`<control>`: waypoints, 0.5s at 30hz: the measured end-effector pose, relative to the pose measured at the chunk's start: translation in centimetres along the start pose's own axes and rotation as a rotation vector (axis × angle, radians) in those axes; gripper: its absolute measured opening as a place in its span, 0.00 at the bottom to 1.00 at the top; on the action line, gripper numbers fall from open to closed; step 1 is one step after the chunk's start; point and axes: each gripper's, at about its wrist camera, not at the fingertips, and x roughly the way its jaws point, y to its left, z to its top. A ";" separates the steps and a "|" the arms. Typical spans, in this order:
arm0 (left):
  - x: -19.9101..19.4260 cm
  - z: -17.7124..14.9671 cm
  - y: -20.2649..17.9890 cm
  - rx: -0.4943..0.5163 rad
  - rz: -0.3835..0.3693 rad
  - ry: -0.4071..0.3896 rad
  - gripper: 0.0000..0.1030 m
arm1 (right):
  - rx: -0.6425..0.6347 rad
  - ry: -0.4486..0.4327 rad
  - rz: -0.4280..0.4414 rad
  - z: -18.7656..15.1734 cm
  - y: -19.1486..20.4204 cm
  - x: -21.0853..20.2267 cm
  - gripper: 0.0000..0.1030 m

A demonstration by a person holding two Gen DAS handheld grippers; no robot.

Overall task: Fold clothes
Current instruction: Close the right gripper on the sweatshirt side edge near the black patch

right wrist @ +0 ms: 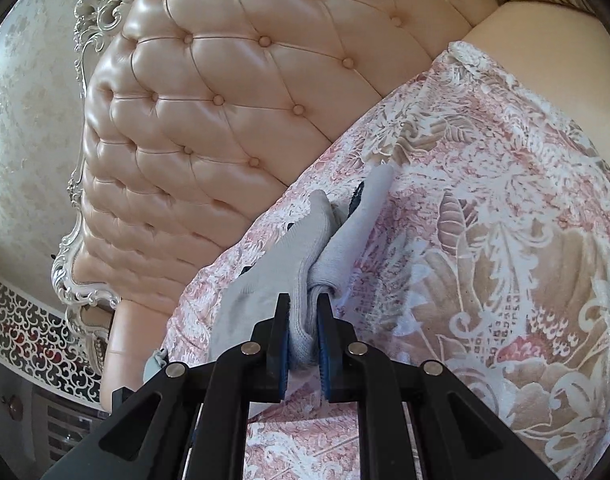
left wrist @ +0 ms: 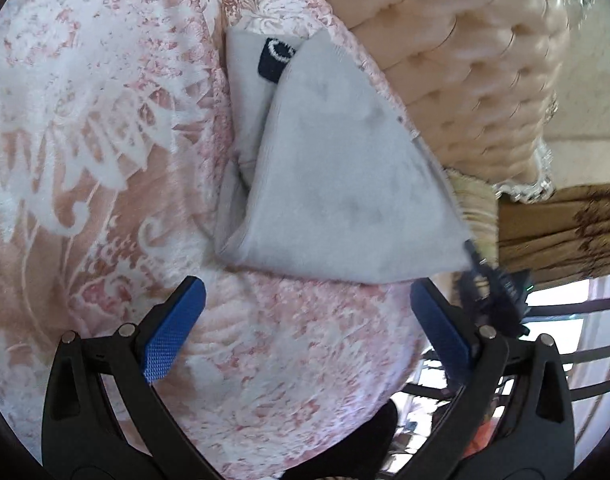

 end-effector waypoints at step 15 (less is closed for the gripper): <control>2.2 1.0 0.2 -0.070 -0.123 0.014 0.99 | 0.000 0.000 0.001 1.1 0.6 -0.4 0.12</control>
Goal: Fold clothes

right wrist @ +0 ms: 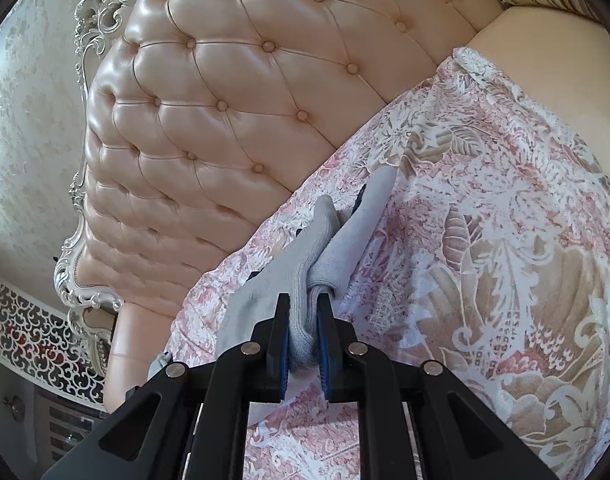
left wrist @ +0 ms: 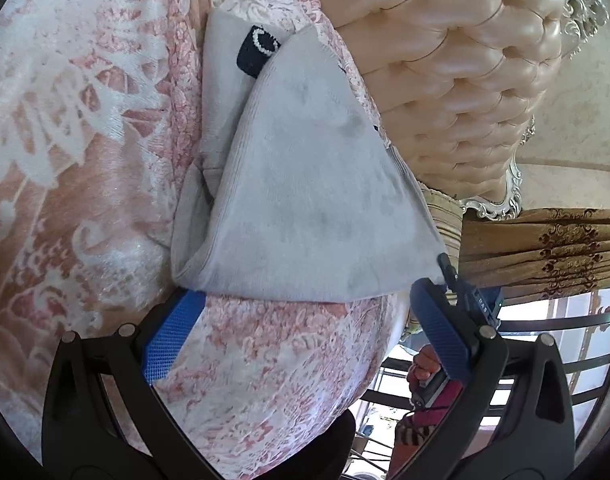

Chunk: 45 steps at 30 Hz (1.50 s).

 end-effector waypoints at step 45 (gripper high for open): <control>0.0 2.6 0.2 0.021 0.094 -0.025 0.56 | 0.053 0.022 -0.061 -1.2 -3.5 0.4 0.15</control>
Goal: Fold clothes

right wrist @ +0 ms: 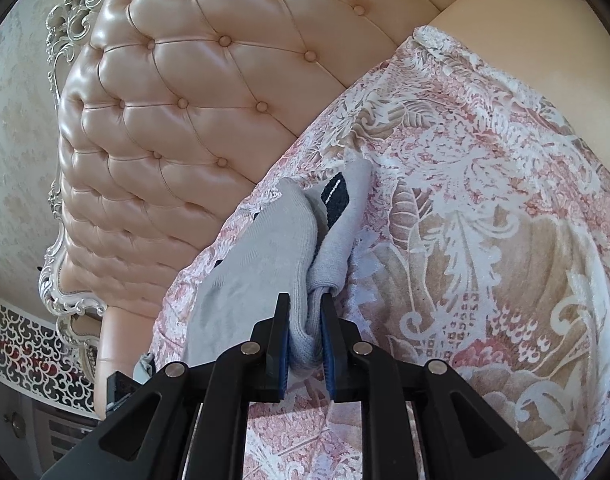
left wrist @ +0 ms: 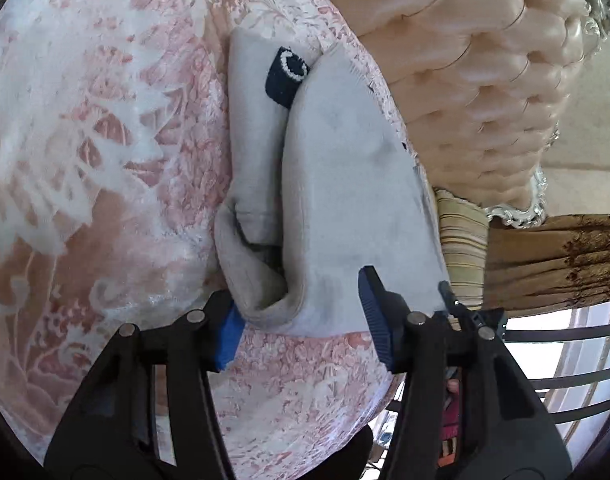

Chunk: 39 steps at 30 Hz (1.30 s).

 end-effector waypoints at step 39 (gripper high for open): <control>-8.4 0.2 -8.5 0.256 -0.075 -0.243 0.10 | -0.158 -0.131 0.162 1.8 9.0 -5.1 0.10</control>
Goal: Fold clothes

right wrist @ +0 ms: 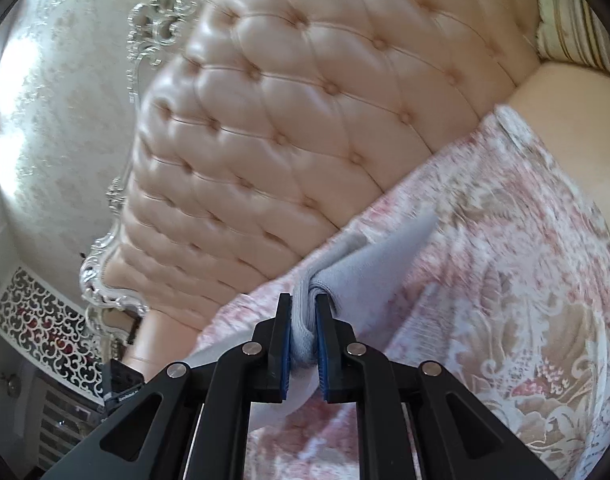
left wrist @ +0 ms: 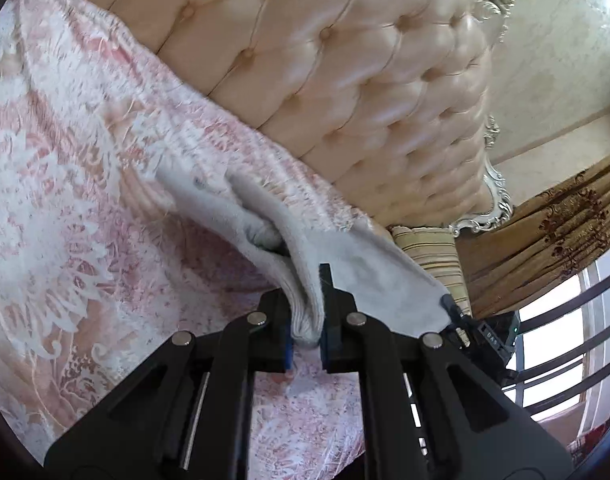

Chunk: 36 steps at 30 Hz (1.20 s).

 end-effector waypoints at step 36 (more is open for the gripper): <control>-45.2 2.2 10.5 -0.073 0.189 -0.591 0.10 | -0.386 0.371 0.403 -15.1 39.7 24.2 0.10</control>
